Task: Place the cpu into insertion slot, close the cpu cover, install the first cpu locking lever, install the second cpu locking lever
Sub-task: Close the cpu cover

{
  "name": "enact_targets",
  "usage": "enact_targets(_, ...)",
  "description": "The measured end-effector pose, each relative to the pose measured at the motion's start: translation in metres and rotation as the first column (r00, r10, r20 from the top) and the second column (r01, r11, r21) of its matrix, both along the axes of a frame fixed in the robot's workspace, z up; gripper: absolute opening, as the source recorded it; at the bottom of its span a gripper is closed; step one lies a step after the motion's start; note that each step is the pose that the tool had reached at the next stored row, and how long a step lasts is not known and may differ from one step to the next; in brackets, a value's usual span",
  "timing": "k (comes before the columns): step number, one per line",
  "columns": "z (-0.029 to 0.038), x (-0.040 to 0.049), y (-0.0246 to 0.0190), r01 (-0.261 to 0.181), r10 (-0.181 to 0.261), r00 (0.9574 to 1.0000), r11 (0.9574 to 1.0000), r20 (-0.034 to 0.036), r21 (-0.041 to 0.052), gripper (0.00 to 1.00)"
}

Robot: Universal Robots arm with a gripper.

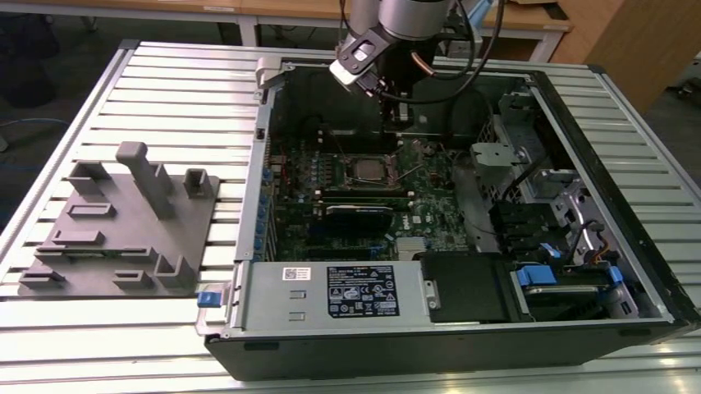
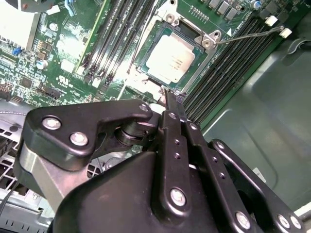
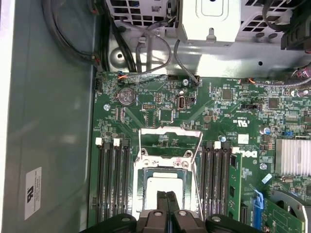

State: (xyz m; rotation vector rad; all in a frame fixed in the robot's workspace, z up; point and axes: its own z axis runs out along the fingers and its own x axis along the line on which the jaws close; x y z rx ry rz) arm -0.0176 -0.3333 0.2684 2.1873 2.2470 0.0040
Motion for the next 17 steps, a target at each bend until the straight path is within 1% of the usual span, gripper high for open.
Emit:
enact_targets(5, 0.0002, 0.0012, 0.0000, 0.000, 0.000, 1.0000, 1.0000, -0.0002, -0.0009, 0.10)
enact_targets(17, 0.0001, 0.0194, 0.0000, 0.000, 0.000, 1.0000, 1.0000, -0.0001, -0.0020, 0.10)
